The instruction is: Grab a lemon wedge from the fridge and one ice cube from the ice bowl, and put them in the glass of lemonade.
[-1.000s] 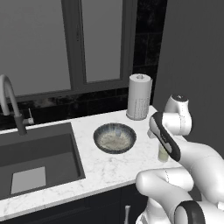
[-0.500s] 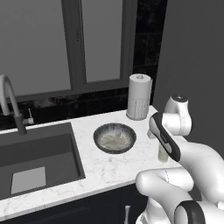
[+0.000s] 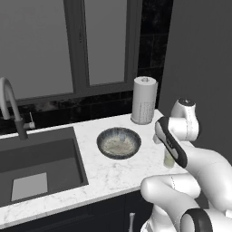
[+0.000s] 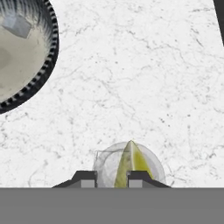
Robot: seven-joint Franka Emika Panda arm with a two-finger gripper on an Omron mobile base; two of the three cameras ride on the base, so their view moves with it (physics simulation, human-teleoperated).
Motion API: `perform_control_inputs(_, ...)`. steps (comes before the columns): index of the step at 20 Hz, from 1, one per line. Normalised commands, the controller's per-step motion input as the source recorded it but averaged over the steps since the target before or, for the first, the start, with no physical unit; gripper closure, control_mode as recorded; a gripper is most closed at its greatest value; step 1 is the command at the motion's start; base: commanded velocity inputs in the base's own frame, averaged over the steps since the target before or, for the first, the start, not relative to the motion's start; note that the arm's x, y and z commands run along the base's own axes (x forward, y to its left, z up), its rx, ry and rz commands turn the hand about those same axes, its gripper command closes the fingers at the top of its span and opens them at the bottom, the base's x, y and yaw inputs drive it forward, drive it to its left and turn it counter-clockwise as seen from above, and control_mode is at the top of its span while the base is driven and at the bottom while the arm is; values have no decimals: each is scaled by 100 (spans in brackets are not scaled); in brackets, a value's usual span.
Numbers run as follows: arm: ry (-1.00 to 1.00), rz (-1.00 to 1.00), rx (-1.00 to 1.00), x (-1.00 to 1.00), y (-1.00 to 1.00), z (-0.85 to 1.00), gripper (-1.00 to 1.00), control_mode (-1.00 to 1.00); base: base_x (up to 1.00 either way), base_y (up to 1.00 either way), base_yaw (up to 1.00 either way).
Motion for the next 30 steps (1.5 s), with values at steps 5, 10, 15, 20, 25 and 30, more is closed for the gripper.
perform_control_inputs(5,-2,0,0,-13,0,0,100,-100,0,0,0)
perform_control_inputs(10,0,0,0,0,0,0,100,-100,0,0,0)
perform_control_inputs(15,0,0,0,0,0,0,-100,-100,0,0,0)
perform_control_inputs(20,0,0,0,0,0,0,-100,-100,0,0,0)
perform_control_inputs(25,0,0,0,0,0,0,-100,-100,0,0,0)
perform_control_inputs(30,-4,0,0,0,17,0,-100,-100,0,0,0)
